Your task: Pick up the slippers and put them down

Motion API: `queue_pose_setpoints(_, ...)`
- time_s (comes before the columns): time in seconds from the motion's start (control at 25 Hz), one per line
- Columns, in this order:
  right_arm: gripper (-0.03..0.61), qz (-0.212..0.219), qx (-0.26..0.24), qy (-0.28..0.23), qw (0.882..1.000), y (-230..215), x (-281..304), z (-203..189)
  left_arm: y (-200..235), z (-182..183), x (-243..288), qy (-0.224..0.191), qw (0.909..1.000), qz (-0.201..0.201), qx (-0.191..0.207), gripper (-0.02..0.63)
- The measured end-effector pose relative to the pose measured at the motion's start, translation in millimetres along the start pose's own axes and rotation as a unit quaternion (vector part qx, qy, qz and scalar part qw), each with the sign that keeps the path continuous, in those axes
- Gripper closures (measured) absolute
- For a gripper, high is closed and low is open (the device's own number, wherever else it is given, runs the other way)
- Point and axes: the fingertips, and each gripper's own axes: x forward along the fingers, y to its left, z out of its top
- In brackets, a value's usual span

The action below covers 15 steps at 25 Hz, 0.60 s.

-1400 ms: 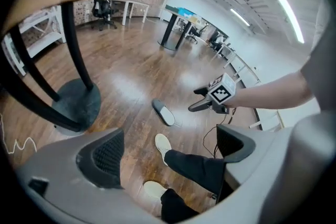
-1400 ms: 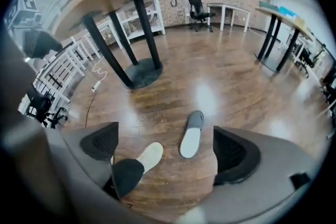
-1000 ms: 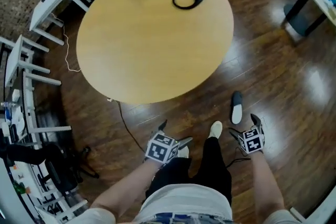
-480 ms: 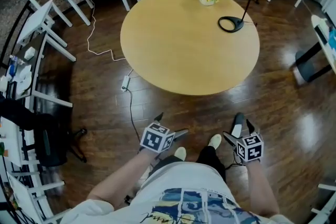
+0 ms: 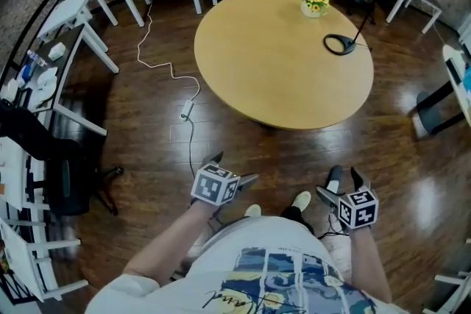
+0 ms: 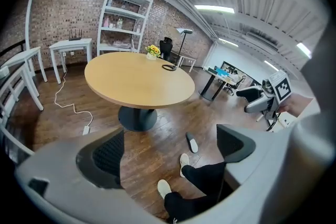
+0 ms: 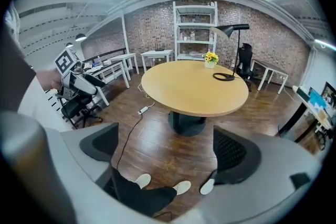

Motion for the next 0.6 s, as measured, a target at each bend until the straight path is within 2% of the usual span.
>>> queue_pose_setpoints(0.24, 0.000, -0.015, -0.008, -0.015, 1.000, 10, -23, 11, 2, 0, -25, -0.019, 0.9997, 0.005, -0.011, 0.063)
queue_pose_setpoints(0.6, 0.000, -0.027, 0.005, -0.038, 0.999, 20, -45, 6, -7, -6, -40, -0.028, 0.9996, 0.003, 0.000, 0.063)
